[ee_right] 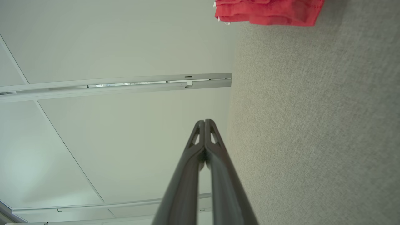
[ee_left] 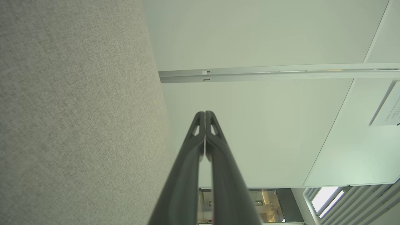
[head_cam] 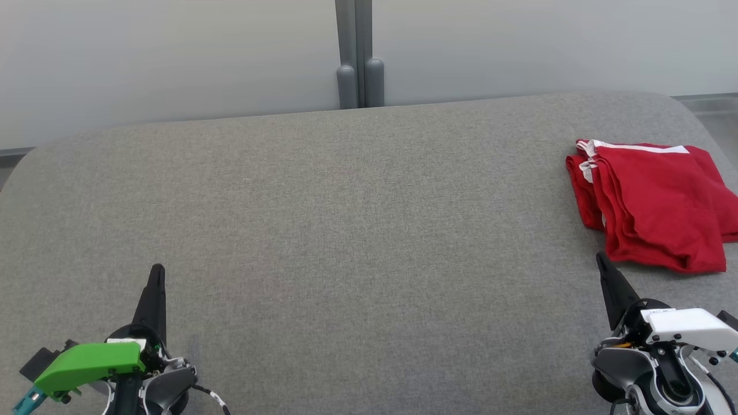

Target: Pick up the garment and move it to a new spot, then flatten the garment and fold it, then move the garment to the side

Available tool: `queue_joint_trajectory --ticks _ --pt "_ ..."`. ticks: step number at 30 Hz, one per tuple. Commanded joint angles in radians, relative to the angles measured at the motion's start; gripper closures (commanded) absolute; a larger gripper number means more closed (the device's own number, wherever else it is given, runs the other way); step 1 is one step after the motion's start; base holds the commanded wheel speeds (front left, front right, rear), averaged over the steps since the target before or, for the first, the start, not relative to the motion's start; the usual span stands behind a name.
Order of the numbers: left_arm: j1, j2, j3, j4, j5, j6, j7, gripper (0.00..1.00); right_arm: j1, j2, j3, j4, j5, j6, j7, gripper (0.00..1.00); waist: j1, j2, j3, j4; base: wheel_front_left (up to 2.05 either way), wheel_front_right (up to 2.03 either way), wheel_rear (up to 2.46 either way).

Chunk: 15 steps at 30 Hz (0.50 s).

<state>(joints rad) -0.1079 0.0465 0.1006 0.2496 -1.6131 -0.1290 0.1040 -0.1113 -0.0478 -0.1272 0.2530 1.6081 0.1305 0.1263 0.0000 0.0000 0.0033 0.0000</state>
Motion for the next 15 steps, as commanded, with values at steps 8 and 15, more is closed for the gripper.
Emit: queue_joint_trajectory --ticks 8,15 --pt "-0.011 0.007 0.004 -0.003 -0.002 -0.004 0.000 1.00 -0.007 -0.005 -0.002 -0.005 0.005 0.000 0.003 1.00 0.0000 0.0000 0.000 0.000 0.00 0.00 0.00" --pt "-0.011 0.007 0.004 -0.003 -0.002 -0.004 0.000 1.00 -0.007 -0.005 -0.002 -0.005 0.005 0.000 0.003 1.00 0.0000 0.0000 0.000 0.000 0.00 0.00 0.00"
